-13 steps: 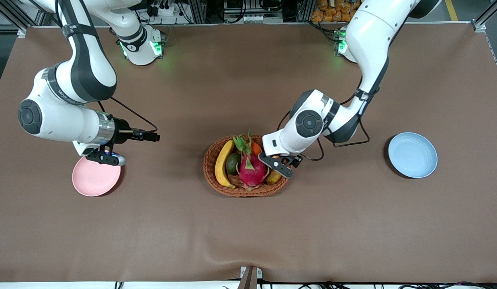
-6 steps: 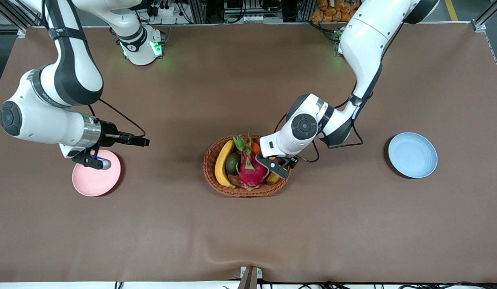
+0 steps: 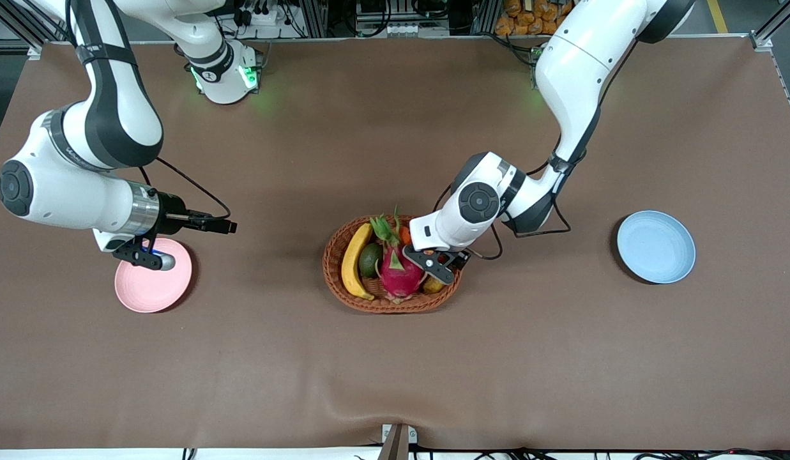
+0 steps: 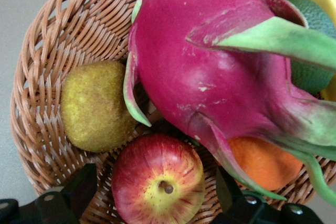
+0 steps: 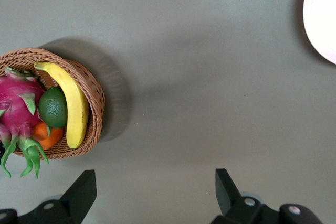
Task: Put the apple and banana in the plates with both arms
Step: 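Lower the left gripper over the red apple in the basket, then grasp the apple with the left gripper while the right gripper reaches the banana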
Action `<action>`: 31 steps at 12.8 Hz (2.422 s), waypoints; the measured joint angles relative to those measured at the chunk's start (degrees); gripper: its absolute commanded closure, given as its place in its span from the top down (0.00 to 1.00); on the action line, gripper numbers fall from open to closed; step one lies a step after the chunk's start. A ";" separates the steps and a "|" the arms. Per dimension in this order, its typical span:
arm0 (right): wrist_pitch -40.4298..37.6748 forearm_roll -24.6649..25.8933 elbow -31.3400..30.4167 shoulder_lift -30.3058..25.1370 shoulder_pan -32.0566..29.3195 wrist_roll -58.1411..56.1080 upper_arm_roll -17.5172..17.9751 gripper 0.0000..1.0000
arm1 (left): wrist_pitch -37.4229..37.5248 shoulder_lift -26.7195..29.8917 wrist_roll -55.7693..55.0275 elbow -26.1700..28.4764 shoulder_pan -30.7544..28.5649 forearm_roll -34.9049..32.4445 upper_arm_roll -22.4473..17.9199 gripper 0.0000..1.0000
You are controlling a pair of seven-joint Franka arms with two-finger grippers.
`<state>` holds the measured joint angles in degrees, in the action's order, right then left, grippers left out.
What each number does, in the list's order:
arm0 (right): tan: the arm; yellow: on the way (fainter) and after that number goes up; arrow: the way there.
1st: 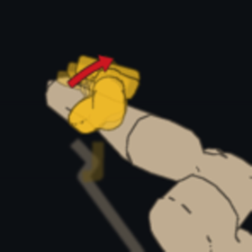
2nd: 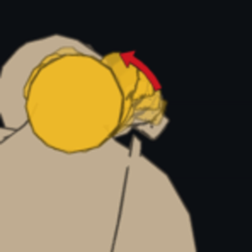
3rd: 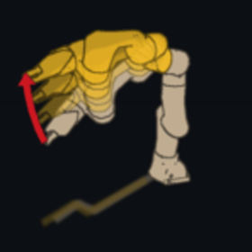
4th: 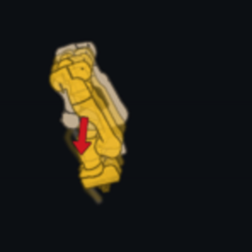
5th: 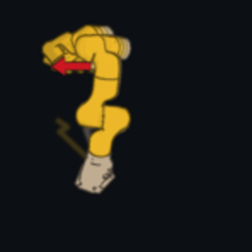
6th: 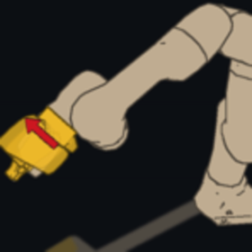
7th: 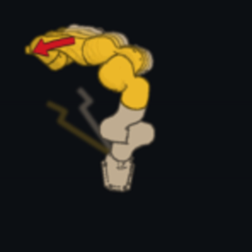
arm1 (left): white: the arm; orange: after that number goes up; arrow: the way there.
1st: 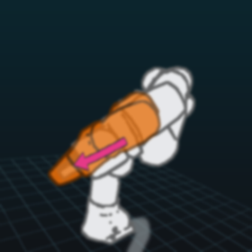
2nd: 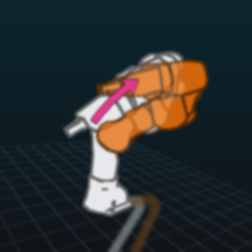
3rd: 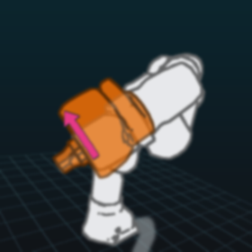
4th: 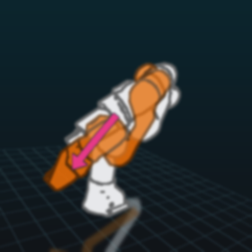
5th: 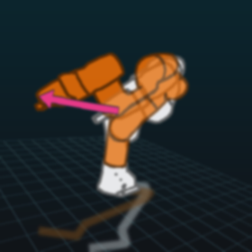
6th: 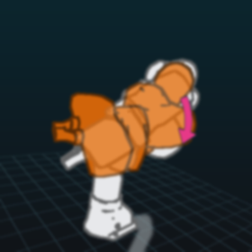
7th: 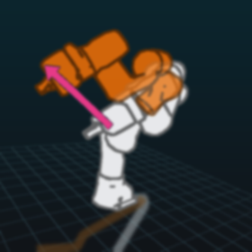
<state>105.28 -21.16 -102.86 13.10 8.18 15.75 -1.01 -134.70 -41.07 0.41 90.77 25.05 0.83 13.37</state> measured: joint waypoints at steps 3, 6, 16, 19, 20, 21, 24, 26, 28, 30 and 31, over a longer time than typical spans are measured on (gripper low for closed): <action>0.00 0.00 0.00 0.00 0.00 0.00 0.00 1.00 | -0.13 -0.34 0.02 0.11 0.00 -0.01 -0.04 0.97; 0.00 0.00 0.00 0.00 0.00 0.00 0.00 1.00 | -0.48 -0.86 0.04 0.11 0.00 -0.01 -0.08 0.65; 0.21 0.00 0.01 0.00 0.08 -0.04 0.10 1.00 | 9.96 5.40 -1.66 -1.54 -0.41 -0.01 -0.10 0.57; 4.65 0.00 0.00 0.90 2.77 0.50 0.54 1.00 | 16.81 10.47 -6.24 -1.60 -0.65 0.00 -0.27 0.55; 6.19 0.00 0.04 1.75 4.30 2.03 0.65 1.00 | 18.82 11.90 -7.80 -1.57 -1.02 -0.02 -0.50 0.55; 7.17 0.00 0.29 2.79 5.90 4.28 0.75 1.00 | 20.11 13.26 -8.43 -1.45 -2.05 -0.04 -0.78 0.55; 9.51 0.00 2.49 6.93 10.56 11.37 0.92 1.00 | 21.33 17.77 -6.25 1.54 -8.52 -0.09 -0.84 0.55; 12.50 0.00 3.57 10.08 14.07 15.93 1.02 1.00 | 21.46 21.30 -3.50 5.59 -12.67 -0.11 -0.84 0.54; 16.75 0.00 3.87 13.37 18.31 19.06 1.08 1.00 | 21.47 24.54 0.84 9.91 -17.17 -0.12 -0.85 0.54; 21.33 0.00 4.13 16.68 22.03 20.55 1.07 0.90 | 21.46 27.06 5.34 13.81 -21.83 -0.12 -0.86 0.53; 22.62 0.00 4.33 18.05 23.34 20.77 1.05 0.85 | 21.46 28.07 7.37 15.52 -23.98 -0.12 -0.85 0.53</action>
<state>127.90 -21.16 -98.53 31.15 31.52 36.52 0.04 -113.24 -12.99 7.78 106.29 1.06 0.71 12.52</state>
